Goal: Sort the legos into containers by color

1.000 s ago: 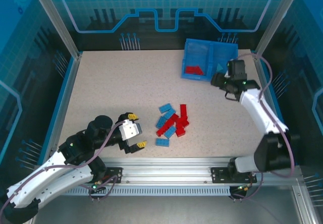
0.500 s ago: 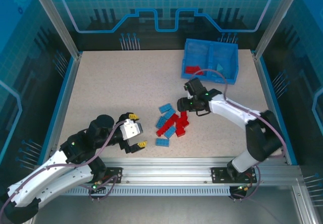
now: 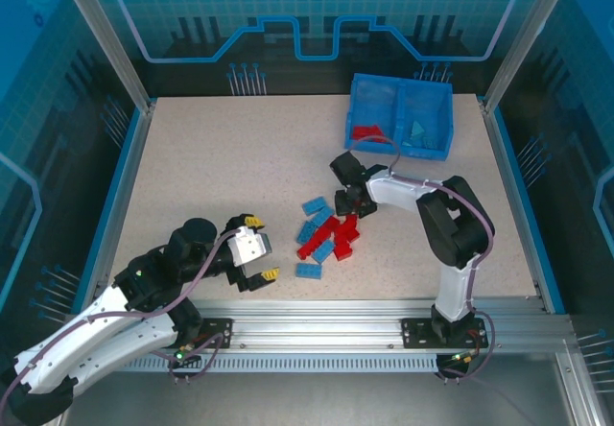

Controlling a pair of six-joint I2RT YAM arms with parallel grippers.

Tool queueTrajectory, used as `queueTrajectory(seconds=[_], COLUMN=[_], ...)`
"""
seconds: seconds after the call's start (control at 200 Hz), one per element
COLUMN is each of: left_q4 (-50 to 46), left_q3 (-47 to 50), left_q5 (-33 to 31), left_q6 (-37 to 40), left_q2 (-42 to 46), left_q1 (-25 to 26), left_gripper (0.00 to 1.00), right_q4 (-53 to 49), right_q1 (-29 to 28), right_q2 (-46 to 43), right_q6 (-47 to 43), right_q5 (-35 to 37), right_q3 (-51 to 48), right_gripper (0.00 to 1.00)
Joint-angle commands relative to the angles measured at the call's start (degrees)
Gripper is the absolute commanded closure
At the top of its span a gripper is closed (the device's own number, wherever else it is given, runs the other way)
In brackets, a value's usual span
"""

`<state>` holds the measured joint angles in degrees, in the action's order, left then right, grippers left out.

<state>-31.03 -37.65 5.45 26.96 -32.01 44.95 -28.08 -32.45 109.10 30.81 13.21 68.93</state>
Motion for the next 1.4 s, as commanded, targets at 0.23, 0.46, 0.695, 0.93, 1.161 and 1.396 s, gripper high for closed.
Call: queueTrajectory(seconds=[0.23,0.46,0.695,0.93,1.161,1.396], left_q4=[-0.3,0.4,0.0,0.5,0.6,1.2], left_q3=[-0.2,-0.1,-0.3,-0.2,-0.1,0.3], left_q5=[0.0,0.3,-0.7,-2.4,-3.5,-3.5], left_q6=[0.0,-0.5,-0.7,-2.3,-2.4,-2.2], left_q2=[-0.1,0.1,0.2,0.3,0.3,0.2], left_q1=[-0.3,-0.4,-0.3,-0.4,-0.5,-0.5], left_gripper=[0.01,0.01,0.01,0.01,0.01,0.01], right_q4=[0.6,2.0,2.5,-8.5,-16.7,-18.0], right_q1=[-0.9,1.7,11.2,17.4,19.0,18.8], right_q2=[-7.3,-15.2,-1.8,21.6,41.1,42.7], right_q6=[-0.9,-9.4,-17.0,-18.4,-15.6,-14.1], right_q5=[3.6,12.2,14.0,10.8,7.0,5.1], right_q3=[-0.6,5.8,24.8,55.7,81.3,84.6], right_gripper=[0.72,0.73,0.72,0.72,0.69,0.52])
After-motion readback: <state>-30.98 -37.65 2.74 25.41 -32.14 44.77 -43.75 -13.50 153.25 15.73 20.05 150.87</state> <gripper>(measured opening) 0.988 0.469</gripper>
